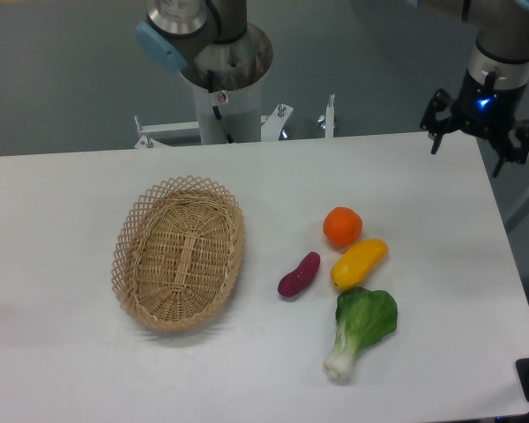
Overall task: Pick up the mango from the table
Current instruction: 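Move the gripper down over the yellow mango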
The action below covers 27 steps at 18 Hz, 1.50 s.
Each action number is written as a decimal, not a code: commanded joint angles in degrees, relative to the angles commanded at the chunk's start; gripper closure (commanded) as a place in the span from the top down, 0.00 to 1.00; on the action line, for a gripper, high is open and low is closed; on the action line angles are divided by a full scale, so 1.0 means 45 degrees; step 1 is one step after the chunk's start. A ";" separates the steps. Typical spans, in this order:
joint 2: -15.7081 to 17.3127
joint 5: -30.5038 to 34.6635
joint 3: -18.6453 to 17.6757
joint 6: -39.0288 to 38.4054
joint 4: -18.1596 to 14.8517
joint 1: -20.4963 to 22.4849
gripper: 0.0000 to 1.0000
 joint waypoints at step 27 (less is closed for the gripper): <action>-0.1639 -0.0117 -0.3613 -0.2929 0.5094 -0.2264 1.00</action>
